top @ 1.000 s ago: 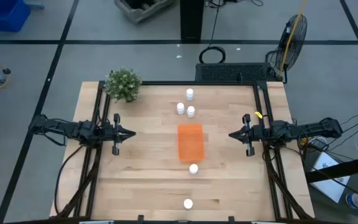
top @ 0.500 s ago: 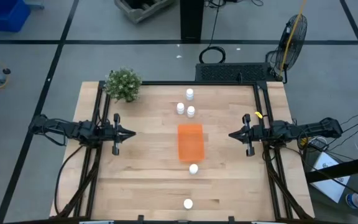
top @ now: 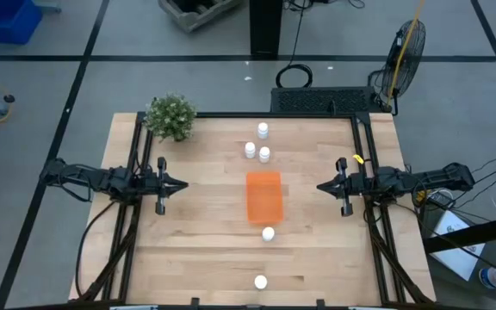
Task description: Pick and place pill bottles into a basket
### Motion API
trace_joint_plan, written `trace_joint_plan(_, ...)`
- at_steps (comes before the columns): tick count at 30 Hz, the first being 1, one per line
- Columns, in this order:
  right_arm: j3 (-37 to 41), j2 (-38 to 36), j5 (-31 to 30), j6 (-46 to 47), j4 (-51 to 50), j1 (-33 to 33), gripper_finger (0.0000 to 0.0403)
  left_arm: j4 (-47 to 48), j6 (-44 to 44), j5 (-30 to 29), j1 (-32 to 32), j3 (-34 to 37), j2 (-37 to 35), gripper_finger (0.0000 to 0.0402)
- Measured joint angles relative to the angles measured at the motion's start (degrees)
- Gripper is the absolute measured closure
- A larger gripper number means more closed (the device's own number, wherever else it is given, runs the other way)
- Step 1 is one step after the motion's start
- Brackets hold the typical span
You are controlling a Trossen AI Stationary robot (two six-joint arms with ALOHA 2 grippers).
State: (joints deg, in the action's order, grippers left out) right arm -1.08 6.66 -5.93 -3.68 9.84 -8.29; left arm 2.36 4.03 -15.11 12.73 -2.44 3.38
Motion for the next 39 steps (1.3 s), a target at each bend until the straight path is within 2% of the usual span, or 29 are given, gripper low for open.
trace_joint_plan(29, 0.02, -0.02, 0.0, -0.02, 0.11, 0.0, 0.0403, -0.01, 0.0, 0.01, -0.02, 0.0, 0.0, 0.0371)
trace_joint_plan(32, 0.02, 0.04, -0.02, -0.85, 3.18, 0.01, 0.0403, -0.01, 0.0, -0.01, -0.02, 0.0, 0.0, 0.0371)
trace_joint_plan(36, 0.02, 0.02, -0.02, 5.53, 8.97, -0.04, 0.0403, -0.01, 0.0, -0.01, -0.01, -0.01, -0.01, 0.0371)
trace_joint_plan(39, 0.02, 0.02, -0.77, 5.16, 10.89, -0.03, 0.0403, -0.01, 0.0, -0.01, 0.0, 0.0, 0.0, 0.0371)
